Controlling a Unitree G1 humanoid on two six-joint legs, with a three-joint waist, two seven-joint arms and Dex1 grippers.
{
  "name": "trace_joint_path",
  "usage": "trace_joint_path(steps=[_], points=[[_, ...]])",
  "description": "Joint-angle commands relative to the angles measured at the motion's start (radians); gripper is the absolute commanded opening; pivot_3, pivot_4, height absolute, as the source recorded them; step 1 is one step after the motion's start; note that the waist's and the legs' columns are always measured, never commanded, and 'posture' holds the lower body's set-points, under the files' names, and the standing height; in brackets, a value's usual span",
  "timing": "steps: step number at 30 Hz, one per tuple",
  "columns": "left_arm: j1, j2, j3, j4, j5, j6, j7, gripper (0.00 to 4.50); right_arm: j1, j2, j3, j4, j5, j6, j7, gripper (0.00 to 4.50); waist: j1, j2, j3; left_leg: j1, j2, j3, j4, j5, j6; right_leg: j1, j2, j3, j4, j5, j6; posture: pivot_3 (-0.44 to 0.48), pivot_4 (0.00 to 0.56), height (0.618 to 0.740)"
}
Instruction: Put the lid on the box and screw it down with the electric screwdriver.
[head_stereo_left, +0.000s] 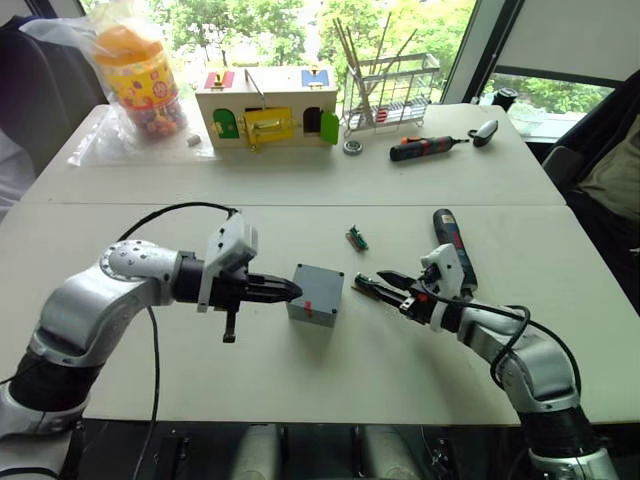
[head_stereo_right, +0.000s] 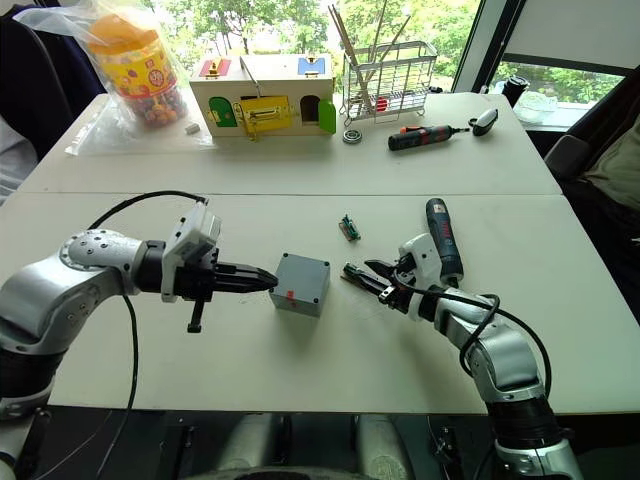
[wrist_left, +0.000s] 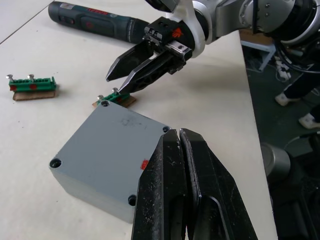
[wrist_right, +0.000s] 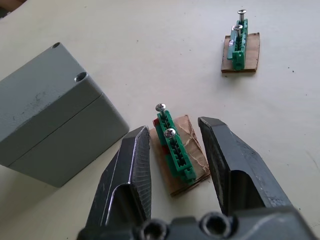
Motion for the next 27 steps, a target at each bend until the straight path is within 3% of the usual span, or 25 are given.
trace_joint_path(steps=[1, 7, 11, 27], points=[[-0.001, 0.010, 0.022, 0.000, -0.009, -0.002, 0.000, 0.00, -0.021, 0.002, 0.006, 0.006, -0.021, -0.042, 0.009, 1.66, 0.001, 0.000, 0.000, 0.000, 0.000, 0.000, 0.000, 0.000, 0.000, 0.000, 0.000, 0.000, 0.000, 0.000, 0.000, 0.000, 0.150, 0.736], [-0.004, 0.010, 0.021, 0.007, -0.007, -0.003, 0.004, 0.00, -0.030, 0.003, 0.017, 0.033, -0.039, -0.067, 0.018, 1.66, 0.000, 0.000, 0.000, 0.000, 0.000, 0.000, 0.000, 0.000, 0.000, 0.000, 0.000, 0.000, 0.000, 0.000, 0.000, 0.000, 0.150, 0.736], [-0.011, 0.008, 0.022, 0.004, -0.011, 0.002, 0.009, 0.00, -0.029, 0.005, 0.018, 0.039, -0.044, -0.074, 0.020, 0.05, 0.000, 0.000, 0.000, 0.000, 0.000, 0.000, 0.000, 0.000, 0.000, 0.000, 0.000, 0.000, 0.000, 0.000, 0.000, 0.000, 0.150, 0.736], [-0.040, -0.004, 0.004, 0.037, 0.005, -0.011, 0.010, 0.00, -0.038, -0.003, -0.007, 0.014, -0.042, -0.092, 0.028, 0.05, 0.000, 0.000, 0.000, 0.000, 0.000, 0.000, 0.000, 0.000, 0.000, 0.000, 0.000, 0.000, 0.000, 0.000, 0.000, 0.000, 0.150, 0.736]])
